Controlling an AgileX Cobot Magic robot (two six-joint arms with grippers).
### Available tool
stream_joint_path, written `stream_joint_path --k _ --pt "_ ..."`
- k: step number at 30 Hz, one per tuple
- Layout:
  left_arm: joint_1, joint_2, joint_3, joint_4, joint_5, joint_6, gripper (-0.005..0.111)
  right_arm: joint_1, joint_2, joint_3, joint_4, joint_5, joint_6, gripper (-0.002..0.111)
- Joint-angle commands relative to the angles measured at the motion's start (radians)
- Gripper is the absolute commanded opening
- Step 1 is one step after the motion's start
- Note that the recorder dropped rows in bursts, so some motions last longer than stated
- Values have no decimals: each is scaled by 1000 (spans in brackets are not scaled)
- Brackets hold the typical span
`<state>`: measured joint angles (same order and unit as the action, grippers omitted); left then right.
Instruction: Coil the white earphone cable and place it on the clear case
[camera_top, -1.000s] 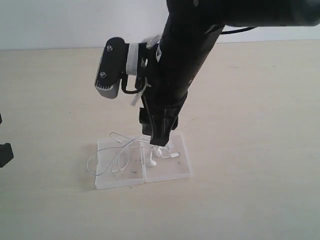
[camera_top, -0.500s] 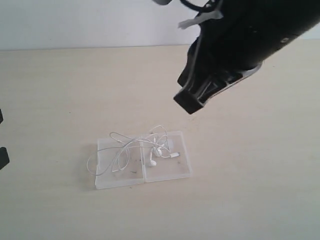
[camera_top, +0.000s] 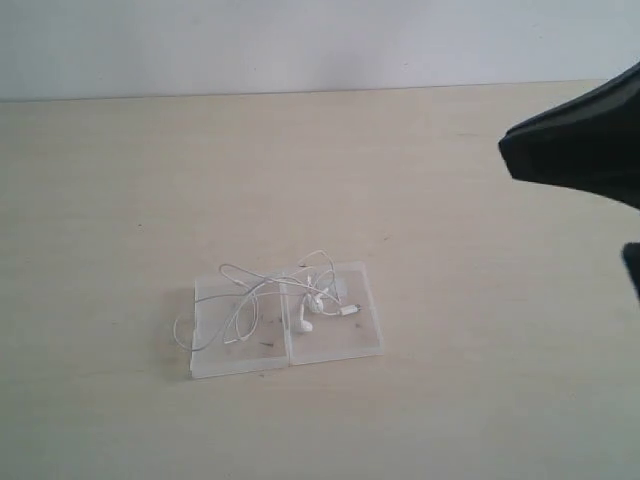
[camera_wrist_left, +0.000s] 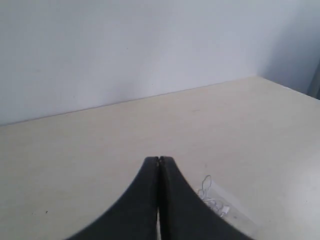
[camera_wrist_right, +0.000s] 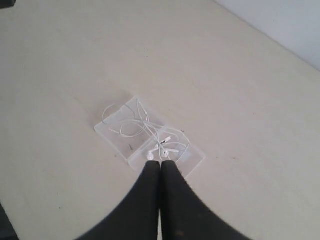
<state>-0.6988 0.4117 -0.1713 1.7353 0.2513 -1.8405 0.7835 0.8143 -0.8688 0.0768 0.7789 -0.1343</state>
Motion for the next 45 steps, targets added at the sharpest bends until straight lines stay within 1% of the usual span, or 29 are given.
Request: stream_joint_path --k 1,11,23,24,25,26,29,30,33,34,36,37,38,40,42,45 --pt "1 -58 4 9 -24 23 0 2 -60 5 -1 -25 7 0" --pt "1 -70 4 9 -27 59 0 2 -87 5 2 -25 7 0" --pt "1 -70 4 9 -33 59 0 2 -87 5 2 -25 7 0" --pt "1 -70 4 -53 -23 82 0 2 -87 5 2 -25 7 0" --pt "1 -70 4 -160 -9 145 0 2 -87 5 2 -25 7 0" --pt "1 -71 2 -279 12 247 0 2 -87 5 2 -25 7 0" --pt "1 -78 -22 -662 81 678 0 2 -87 5 2 -25 7 0" --pt "1 -78 -30 -748 82 791 0 2 -87 5 2 -25 7 0" --pt "1 -90 -37 -1054 -7 1174 0 2 -87 5 2 -25 7 0" --pt "1 -92 -37 -1169 -33 1330 0 2 -87 5 2 -25 7 0" --pt "1 -101 -35 -1394 -46 1631 0 2 -86 5 5 -25 7 0" --pt "1 -105 -29 -1491 -55 1750 0 2 -86 5 5 -25 7 0" --pt "1 -110 -22 -1562 -68 1828 0 2 -86 5 5 -25 7 0" --pt "1 -114 -8 -1621 -98 1882 0 2 -86 5 5 -25 7 0" --pt "1 -114 6 -1623 -137 1884 0 2 -86 5 5 -25 7 0" --pt "1 -114 12 -1623 -160 1884 0 2 -86 5 5 -25 7 0"
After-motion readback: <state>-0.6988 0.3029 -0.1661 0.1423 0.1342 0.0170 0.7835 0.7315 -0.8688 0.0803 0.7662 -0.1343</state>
